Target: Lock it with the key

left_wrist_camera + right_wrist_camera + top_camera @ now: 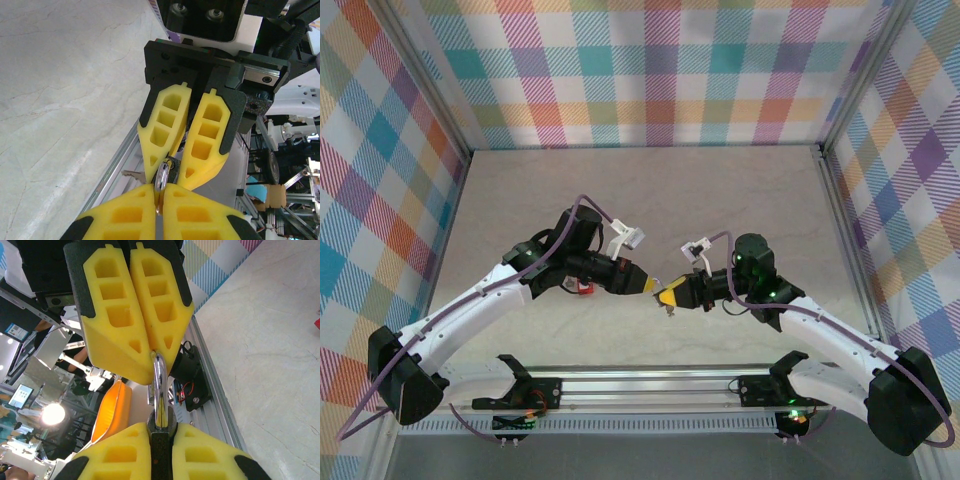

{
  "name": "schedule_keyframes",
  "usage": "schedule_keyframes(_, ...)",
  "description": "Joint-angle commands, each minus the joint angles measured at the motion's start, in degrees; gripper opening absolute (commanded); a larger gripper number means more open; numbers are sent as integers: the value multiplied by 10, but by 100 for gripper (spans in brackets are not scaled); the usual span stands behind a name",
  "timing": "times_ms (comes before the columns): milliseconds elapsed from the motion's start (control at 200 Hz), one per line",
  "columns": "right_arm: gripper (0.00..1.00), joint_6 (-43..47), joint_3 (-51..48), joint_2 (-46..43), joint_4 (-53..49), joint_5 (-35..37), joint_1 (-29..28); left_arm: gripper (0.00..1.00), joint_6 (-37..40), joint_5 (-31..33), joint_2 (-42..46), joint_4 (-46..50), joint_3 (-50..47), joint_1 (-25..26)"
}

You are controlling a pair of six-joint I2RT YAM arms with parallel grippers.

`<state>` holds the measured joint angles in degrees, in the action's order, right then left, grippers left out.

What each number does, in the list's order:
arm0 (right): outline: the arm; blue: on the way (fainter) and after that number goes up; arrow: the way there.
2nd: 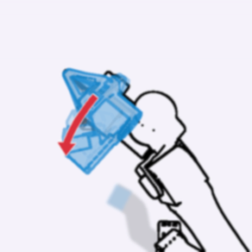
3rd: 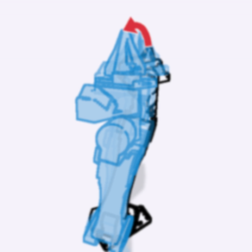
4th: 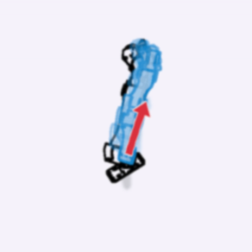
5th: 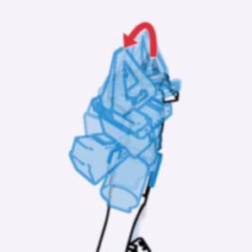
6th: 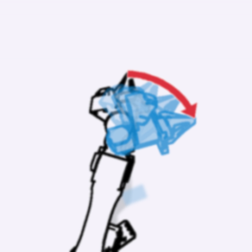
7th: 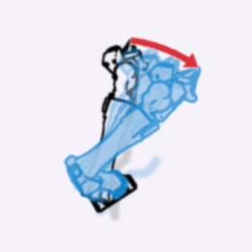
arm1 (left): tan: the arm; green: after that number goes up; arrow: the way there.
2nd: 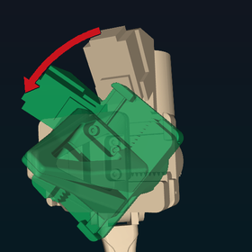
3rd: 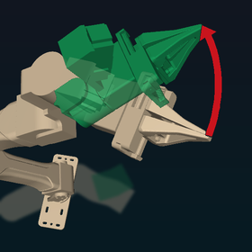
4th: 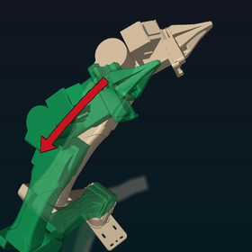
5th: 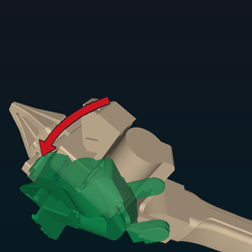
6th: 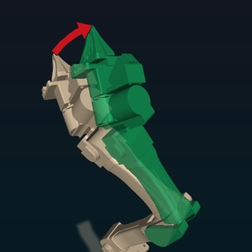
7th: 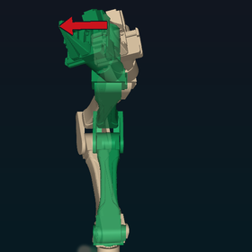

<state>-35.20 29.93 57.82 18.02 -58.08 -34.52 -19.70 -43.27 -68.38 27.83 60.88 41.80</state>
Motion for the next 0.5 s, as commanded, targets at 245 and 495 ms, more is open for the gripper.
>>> schedule_keyframes(245,0,-18,-1,-3,57,-38,0,1,5,-9,4,-20,-13,-8)
schedule_keyframes(495,0,-37,-1,2,78,-45,0,0,15,-3,5,-21,-22,-9)
